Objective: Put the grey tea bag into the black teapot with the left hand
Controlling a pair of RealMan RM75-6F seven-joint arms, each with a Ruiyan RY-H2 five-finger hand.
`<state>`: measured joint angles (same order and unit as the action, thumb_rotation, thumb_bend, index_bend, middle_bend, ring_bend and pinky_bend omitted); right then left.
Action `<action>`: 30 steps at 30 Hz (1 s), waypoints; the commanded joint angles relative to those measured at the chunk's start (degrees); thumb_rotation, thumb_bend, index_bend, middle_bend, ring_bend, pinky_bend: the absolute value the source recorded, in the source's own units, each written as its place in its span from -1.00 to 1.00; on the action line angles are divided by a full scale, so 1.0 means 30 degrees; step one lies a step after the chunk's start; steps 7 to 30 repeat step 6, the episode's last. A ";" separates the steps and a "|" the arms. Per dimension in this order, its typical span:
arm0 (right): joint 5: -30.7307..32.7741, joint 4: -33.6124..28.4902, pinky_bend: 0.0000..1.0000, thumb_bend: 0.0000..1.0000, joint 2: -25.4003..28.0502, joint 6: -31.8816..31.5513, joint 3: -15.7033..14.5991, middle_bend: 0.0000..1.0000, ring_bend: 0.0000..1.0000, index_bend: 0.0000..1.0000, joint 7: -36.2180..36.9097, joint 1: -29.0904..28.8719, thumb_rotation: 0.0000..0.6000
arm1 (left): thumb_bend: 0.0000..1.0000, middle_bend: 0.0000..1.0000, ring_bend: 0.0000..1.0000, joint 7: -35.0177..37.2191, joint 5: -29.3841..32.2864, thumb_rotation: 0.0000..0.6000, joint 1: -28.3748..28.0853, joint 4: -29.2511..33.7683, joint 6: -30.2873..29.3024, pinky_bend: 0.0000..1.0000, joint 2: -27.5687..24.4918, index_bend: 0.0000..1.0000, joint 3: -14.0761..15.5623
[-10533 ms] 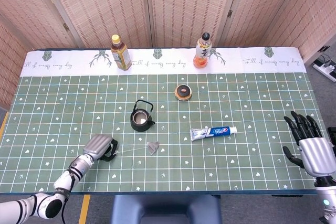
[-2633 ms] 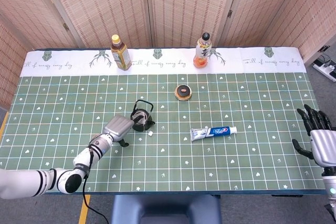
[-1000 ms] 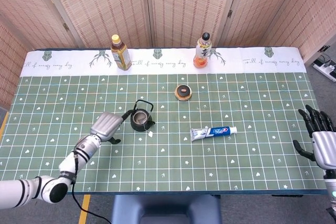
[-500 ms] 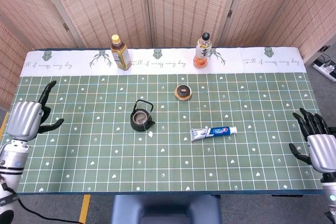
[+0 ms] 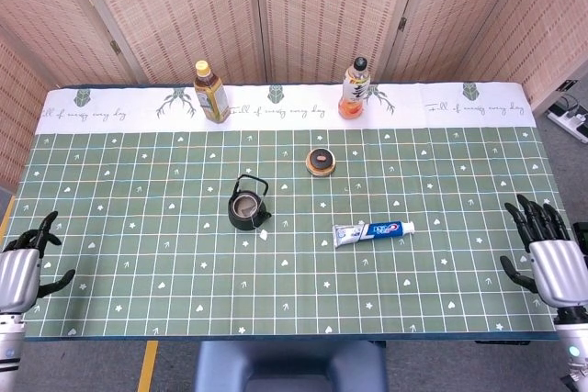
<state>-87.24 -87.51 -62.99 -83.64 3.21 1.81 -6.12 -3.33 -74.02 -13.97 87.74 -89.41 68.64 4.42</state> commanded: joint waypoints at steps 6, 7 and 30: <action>-0.0081 -0.0073 -1.00 -0.27 -0.0009 -0.0239 -0.0021 -1.00 -1.00 -1.00 -0.0276 0.0113 1.00 | -0.55 -1.00 -1.00 -0.0467 -0.1576 1.00 0.0957 0.1015 -0.0300 -0.99 -0.0750 -1.00 0.0007; -0.0081 -0.0073 -1.00 -0.27 -0.0009 -0.0239 -0.0021 -1.00 -1.00 -1.00 -0.0276 0.0113 1.00 | -0.55 -1.00 -1.00 -0.0467 -0.1576 1.00 0.0957 0.1015 -0.0300 -0.99 -0.0750 -1.00 0.0007; -0.0081 -0.0073 -1.00 -0.27 -0.0009 -0.0239 -0.0021 -1.00 -1.00 -1.00 -0.0276 0.0113 1.00 | -0.55 -1.00 -1.00 -0.0467 -0.1576 1.00 0.0957 0.1015 -0.0300 -0.99 -0.0750 -1.00 0.0007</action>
